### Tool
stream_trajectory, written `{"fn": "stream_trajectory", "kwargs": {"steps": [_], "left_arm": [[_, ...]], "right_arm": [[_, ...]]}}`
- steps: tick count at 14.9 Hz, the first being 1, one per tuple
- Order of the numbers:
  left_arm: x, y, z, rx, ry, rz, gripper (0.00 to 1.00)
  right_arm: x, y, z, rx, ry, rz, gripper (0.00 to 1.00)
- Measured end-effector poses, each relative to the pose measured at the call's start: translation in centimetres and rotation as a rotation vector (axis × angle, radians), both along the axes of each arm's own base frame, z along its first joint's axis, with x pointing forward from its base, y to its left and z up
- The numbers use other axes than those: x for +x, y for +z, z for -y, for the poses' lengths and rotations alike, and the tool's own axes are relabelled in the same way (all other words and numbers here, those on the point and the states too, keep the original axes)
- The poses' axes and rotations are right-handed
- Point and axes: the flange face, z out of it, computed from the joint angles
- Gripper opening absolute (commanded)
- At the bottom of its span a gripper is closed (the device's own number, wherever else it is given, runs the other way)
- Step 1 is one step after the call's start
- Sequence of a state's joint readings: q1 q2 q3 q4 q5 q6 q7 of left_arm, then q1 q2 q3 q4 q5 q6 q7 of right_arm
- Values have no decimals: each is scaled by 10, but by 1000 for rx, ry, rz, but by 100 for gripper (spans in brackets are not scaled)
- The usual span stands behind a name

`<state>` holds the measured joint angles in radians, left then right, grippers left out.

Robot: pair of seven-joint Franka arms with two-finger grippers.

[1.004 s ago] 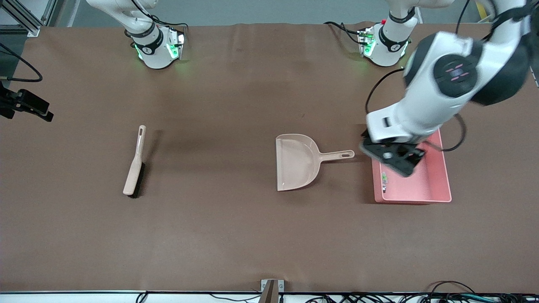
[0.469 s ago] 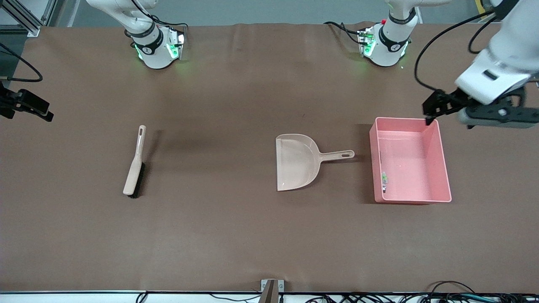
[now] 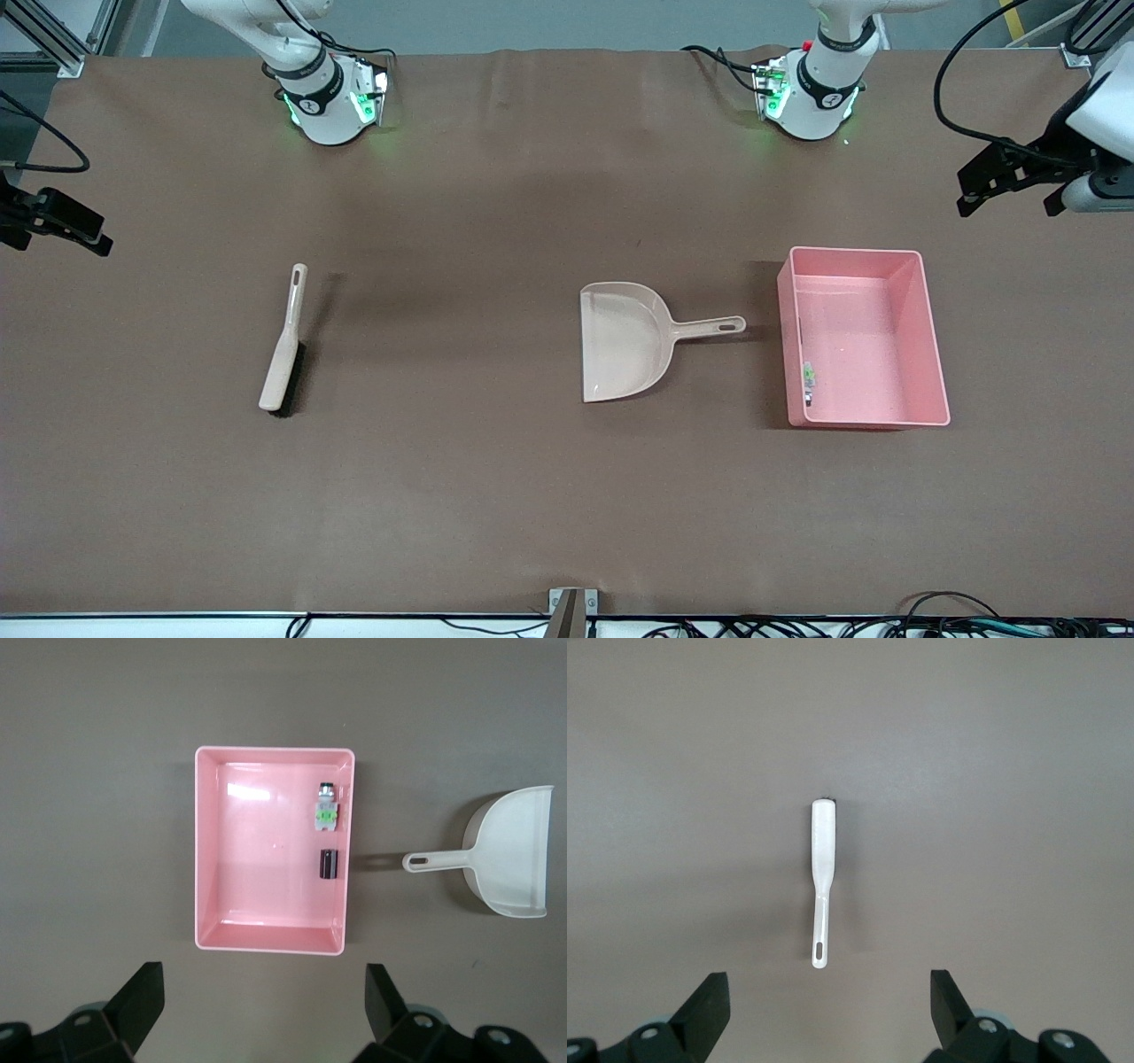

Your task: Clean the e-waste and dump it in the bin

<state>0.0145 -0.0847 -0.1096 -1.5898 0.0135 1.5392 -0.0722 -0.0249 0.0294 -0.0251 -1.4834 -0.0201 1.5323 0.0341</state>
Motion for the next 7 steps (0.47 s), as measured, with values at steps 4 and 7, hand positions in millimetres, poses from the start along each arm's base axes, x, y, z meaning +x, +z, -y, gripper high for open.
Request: {"fn": "stream_trajectory", "kwargs": {"steps": [4,7], "left_arm": [[-12,-9,0,4,2,-25,100],[-14,-12,0,5,-1,-30,100]], "right_arm": [[0,0,0,0,0,0,100],[0,0,0,0,0,0,100]]}}
